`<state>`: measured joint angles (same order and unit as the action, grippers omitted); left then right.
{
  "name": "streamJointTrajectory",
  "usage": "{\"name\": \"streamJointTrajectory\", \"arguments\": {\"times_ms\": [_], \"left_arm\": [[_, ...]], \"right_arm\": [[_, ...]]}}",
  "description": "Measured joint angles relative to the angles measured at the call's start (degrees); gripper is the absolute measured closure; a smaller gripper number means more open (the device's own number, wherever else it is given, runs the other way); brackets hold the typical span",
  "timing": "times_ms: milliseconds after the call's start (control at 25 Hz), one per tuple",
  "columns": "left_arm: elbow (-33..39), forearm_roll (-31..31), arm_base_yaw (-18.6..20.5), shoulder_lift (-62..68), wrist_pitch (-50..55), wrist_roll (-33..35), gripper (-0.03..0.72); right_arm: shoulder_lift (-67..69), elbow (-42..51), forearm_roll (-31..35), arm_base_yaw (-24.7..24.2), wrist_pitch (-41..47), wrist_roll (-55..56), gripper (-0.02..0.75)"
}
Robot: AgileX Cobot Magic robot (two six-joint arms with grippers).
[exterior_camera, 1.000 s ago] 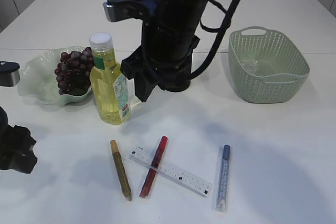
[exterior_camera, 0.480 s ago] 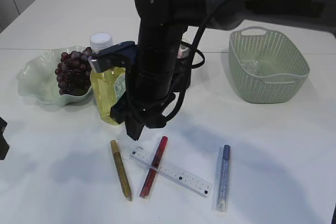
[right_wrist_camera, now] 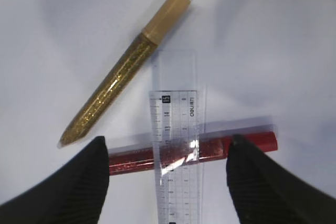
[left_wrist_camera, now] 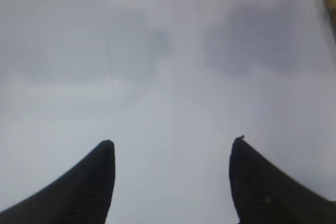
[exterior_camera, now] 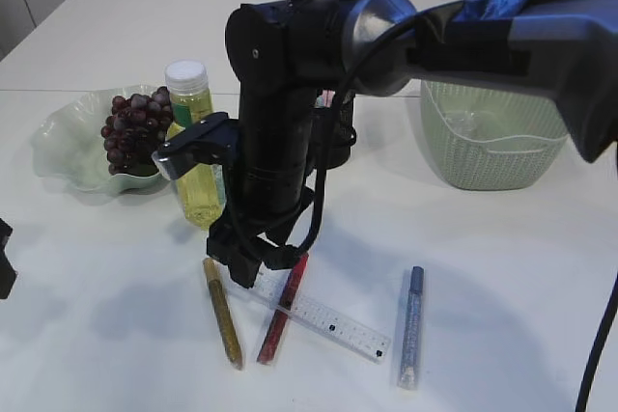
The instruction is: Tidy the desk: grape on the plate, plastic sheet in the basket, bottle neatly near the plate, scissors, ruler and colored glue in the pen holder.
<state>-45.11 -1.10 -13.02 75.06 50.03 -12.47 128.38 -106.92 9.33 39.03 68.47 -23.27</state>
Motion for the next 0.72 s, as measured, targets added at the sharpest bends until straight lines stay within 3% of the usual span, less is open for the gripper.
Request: {"name": "streamJointTrajectory", "arguments": {"times_ms": [720], "left_arm": [[0.0, -0.02, 0.0, 0.0, 0.12, 0.0, 0.19]], "right_arm": [[3.41, 0.0, -0.57, 0.0, -3.19, -1.38, 0.19]]}}
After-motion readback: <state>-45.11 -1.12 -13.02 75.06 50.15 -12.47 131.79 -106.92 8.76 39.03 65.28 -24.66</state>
